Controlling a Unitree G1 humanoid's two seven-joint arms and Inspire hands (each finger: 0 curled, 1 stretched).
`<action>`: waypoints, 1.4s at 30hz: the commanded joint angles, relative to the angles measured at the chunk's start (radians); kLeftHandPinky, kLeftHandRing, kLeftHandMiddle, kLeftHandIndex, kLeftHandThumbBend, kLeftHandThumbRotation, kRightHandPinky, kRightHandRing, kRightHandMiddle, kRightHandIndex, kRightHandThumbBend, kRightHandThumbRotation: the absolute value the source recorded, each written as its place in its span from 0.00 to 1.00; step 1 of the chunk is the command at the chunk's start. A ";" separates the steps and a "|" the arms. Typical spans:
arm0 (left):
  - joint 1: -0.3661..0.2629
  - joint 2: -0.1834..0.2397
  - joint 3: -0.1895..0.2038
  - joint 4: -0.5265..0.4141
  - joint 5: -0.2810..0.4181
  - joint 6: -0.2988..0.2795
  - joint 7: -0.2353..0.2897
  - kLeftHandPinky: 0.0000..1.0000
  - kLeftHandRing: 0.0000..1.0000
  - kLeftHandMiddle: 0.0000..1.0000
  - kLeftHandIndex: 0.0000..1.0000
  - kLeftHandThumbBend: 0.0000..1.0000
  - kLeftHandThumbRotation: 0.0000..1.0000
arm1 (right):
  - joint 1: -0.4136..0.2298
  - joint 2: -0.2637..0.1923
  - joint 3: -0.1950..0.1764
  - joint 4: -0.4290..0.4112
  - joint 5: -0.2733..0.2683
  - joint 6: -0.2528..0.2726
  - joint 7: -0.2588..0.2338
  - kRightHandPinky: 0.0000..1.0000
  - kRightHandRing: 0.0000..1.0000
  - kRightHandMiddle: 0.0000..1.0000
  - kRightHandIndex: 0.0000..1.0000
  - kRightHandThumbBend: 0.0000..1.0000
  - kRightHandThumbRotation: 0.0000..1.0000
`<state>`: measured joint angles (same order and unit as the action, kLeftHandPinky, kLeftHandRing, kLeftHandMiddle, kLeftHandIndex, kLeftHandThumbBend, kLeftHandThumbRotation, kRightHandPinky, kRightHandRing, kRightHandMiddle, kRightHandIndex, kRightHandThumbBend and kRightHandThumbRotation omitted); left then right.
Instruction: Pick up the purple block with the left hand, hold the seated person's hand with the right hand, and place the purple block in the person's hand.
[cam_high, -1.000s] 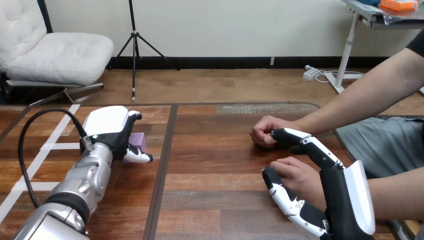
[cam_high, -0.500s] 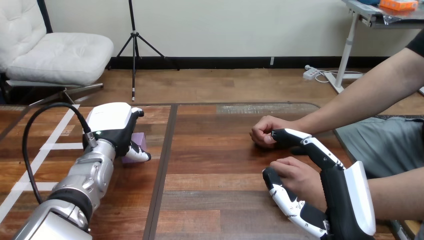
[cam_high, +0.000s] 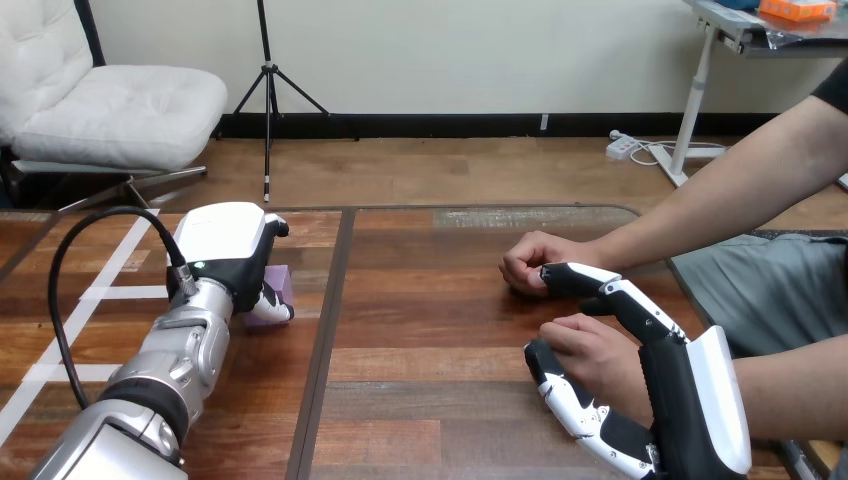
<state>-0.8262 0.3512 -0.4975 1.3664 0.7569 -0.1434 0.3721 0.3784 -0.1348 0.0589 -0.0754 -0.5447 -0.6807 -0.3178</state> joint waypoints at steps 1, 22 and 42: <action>-0.049 -0.004 -0.007 -0.002 0.004 0.005 0.043 0.61 0.69 0.73 0.73 0.70 0.03 | -0.034 -0.011 -0.013 -0.039 0.013 -0.010 0.000 0.69 0.74 0.74 0.72 0.43 0.43; -0.026 -0.009 -0.002 0.002 -0.003 -0.007 0.083 0.49 0.58 0.64 0.63 0.64 0.00 | -0.024 -0.019 -0.014 -0.055 0.015 0.004 0.010 0.70 0.75 0.74 0.73 0.43 0.45; -0.017 -0.009 0.008 0.000 -0.017 -0.021 0.080 0.46 0.54 0.60 0.59 0.63 0.00 | -0.020 -0.015 -0.009 -0.069 0.000 0.021 0.004 0.69 0.74 0.74 0.72 0.44 0.45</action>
<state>-0.8232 0.3428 -0.4945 1.3696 0.7496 -0.1578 0.4371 0.3843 -0.1578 0.0595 -0.0822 -0.5491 -0.6647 -0.3093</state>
